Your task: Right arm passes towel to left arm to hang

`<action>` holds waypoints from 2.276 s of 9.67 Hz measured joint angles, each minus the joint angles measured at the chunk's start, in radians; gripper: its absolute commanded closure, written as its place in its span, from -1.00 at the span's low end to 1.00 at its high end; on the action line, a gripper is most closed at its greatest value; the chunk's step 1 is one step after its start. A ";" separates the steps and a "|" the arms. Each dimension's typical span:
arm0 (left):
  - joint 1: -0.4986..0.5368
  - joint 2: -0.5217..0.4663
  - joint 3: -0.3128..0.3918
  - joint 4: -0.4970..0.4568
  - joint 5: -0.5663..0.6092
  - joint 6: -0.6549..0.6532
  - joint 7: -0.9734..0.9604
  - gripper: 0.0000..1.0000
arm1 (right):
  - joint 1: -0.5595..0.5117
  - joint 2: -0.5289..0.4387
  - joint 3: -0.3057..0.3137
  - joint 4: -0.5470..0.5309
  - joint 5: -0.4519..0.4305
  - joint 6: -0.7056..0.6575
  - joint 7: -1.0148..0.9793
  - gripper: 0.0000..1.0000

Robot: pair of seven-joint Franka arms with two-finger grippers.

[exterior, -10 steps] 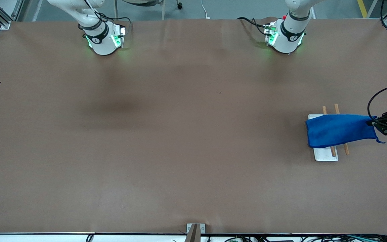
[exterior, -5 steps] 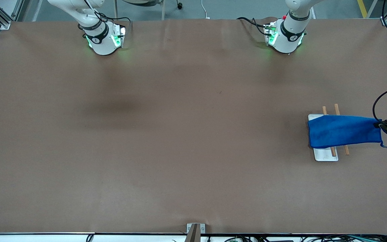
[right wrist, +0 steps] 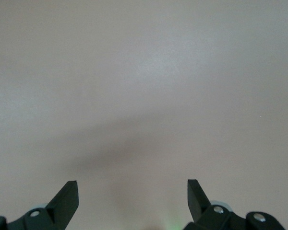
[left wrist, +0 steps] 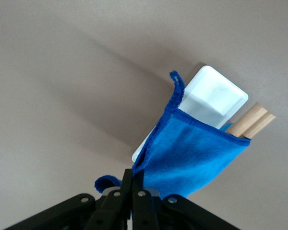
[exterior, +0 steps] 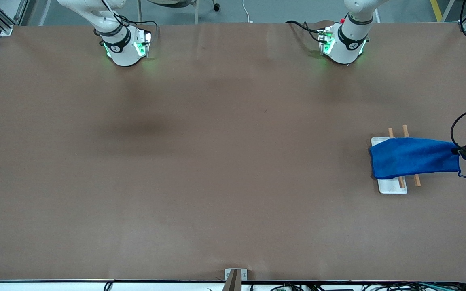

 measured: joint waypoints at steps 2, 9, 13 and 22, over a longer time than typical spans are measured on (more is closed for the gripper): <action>0.015 0.014 0.000 0.000 0.000 0.014 0.042 0.72 | 0.000 0.000 0.000 0.000 0.000 0.000 0.000 -1.00; 0.030 0.031 -0.021 0.028 0.100 0.038 0.120 -1.00 | -0.001 0.000 -0.001 0.000 0.000 0.000 0.000 -1.00; 0.026 -0.073 -0.144 0.092 0.101 0.036 0.144 -1.00 | -0.001 0.000 -0.001 -0.001 -0.001 0.036 -0.001 -1.00; 0.015 -0.399 -0.454 0.096 0.070 -0.169 0.138 -1.00 | 0.001 0.001 0.000 -0.015 -0.011 0.053 -0.042 -1.00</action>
